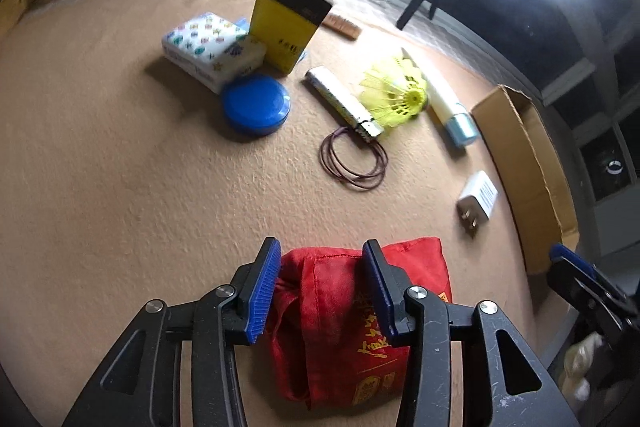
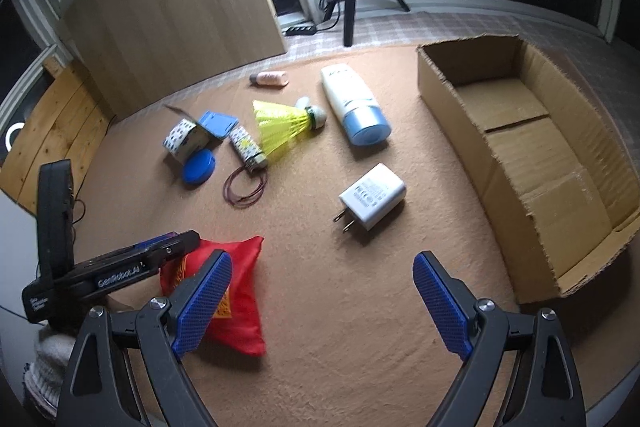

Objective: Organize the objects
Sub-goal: 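Grasp the red drawstring bag with the left tool while the right tool grips it too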

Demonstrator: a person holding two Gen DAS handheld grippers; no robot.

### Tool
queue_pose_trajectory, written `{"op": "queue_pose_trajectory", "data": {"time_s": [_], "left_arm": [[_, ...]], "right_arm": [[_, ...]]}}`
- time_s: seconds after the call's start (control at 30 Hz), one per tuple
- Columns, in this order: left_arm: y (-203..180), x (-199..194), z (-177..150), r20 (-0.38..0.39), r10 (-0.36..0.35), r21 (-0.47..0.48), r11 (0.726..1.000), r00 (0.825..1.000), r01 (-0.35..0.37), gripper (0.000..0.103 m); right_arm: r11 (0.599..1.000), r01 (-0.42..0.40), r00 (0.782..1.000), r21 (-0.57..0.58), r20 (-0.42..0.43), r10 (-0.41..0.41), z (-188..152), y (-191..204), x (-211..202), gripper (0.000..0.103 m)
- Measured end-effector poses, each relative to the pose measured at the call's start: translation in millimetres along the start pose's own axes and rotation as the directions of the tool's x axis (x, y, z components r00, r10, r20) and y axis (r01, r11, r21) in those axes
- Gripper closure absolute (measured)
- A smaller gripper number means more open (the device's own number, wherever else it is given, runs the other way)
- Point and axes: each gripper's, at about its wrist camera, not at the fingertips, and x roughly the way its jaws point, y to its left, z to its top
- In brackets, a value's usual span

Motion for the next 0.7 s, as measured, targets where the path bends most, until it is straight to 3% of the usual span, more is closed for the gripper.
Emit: {"op": "queue_pose_trajectory", "data": {"time_s": [0.03,0.1,0.37,0.47,0.7], "left_arm": [[-0.5,-6.6,-1.9,0.013,0.001,0.012,1.0,1.0,-0.001,0.034],[-0.8,-20.4,-7.9,0.034,-0.001,0.047,0.999,0.999,-0.001,0.014],[-3.8,-29.3,-36.3,-0.023,-0.007,0.167,0.986,1.0,0.011,0.013],[-3.6,-25.3,-43.8,-0.039,-0.033,0.154,0.987,0.999,0.038,0.013],[-2.5,-17.9,-48.1,-0.058,-0.054,0.131,0.989,0.997,0.061,0.014]], "right_arm": [[1.0,-0.026,1.0,-0.001,-0.013,0.026,-0.9,1.6,1.9,0.013],[0.997,-0.071,0.996,-0.005,-0.046,0.07,-2.1,5.3,7.3,0.013],[0.983,-0.183,0.97,-0.012,-0.163,0.178,-9.7,23.6,37.4,0.013],[0.974,-0.225,0.951,0.032,-0.212,0.227,-10.9,24.6,49.8,0.013],[0.97,-0.241,0.938,0.017,-0.252,0.237,-9.2,36.3,64.7,0.013]]}}
